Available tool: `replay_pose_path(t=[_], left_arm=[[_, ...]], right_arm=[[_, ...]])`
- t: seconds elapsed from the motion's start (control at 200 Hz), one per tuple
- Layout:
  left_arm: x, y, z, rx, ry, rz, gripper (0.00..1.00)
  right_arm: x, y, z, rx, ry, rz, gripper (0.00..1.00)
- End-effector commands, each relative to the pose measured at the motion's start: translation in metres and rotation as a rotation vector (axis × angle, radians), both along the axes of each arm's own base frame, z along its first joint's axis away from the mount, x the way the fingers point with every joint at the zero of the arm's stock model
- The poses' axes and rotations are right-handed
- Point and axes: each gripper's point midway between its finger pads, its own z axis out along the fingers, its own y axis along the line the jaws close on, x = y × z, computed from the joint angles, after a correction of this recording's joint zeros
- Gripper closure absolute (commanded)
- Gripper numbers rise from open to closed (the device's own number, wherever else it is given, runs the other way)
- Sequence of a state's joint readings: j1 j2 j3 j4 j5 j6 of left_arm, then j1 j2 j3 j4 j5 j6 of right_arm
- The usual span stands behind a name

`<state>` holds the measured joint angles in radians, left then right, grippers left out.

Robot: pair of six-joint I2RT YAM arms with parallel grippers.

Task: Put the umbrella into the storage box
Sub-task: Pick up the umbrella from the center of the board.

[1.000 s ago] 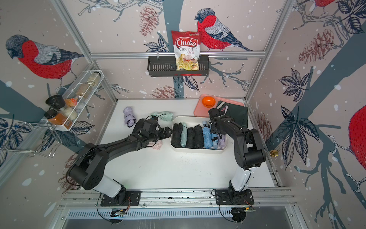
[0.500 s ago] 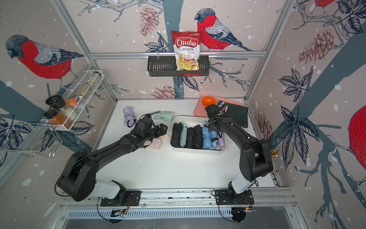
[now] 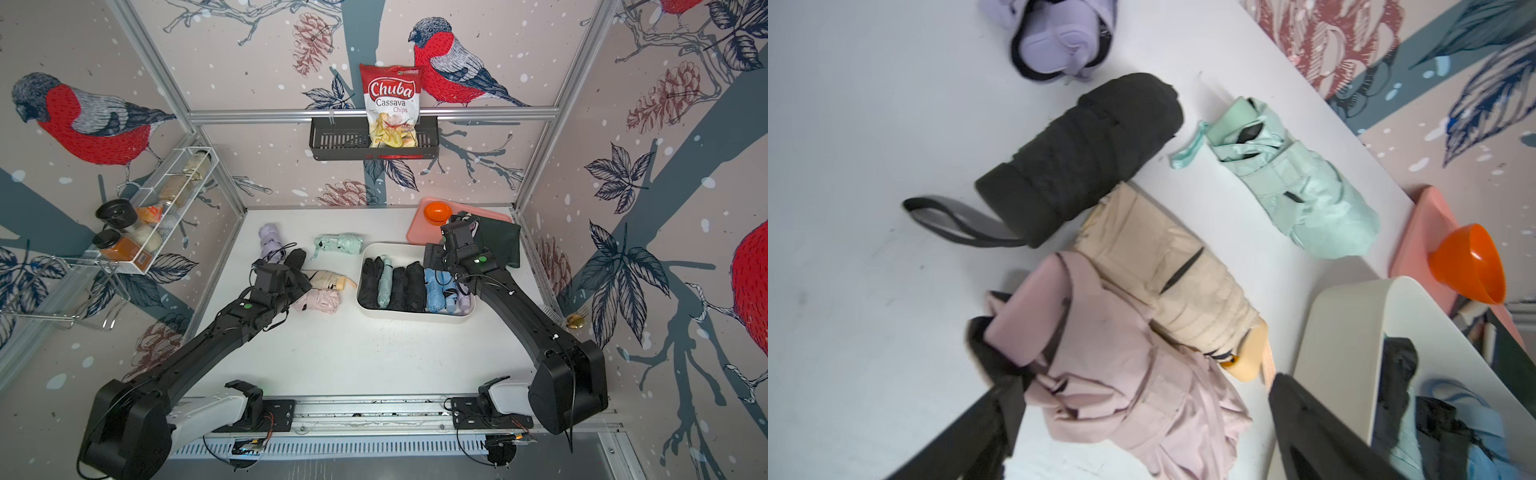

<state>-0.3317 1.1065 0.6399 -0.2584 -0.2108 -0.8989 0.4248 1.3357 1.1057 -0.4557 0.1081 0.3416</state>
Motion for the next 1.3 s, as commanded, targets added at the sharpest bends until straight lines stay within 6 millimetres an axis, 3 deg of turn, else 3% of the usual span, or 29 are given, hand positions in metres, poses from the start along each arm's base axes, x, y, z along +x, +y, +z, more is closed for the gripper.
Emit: replay_pose_path(t=[0.0,0.455,0.635,0.966,1.071,1.296], left_arm=[[-0.017,0.007,-0.017,-0.01,0.088,0.047,0.03],[-0.003,-0.015,-0.058,-0.079,0.164,0.011,0.01],[0.0,-0.01,-0.071,-0.031,0.203,0.021,0.07],[0.007,-0.007,-0.094,0.025,0.273,0.03,0.05],[0.003,-0.003,-0.099,0.036,0.286,0.045,0.16],[-0.009,0.012,-0.098,0.07,0.298,0.094,0.59]], right_arm=[[0.007,0.023,0.009,0.06,-0.043,0.085,0.09],[0.012,0.052,-0.01,0.031,0.007,0.164,0.08],[0.01,0.06,-0.018,0.023,0.026,0.187,0.08],[0.014,0.074,-0.028,0.017,0.049,0.218,0.11],[0.015,0.073,-0.03,0.011,0.053,0.213,0.11],[0.018,0.072,-0.029,0.001,0.053,0.202,0.12]])
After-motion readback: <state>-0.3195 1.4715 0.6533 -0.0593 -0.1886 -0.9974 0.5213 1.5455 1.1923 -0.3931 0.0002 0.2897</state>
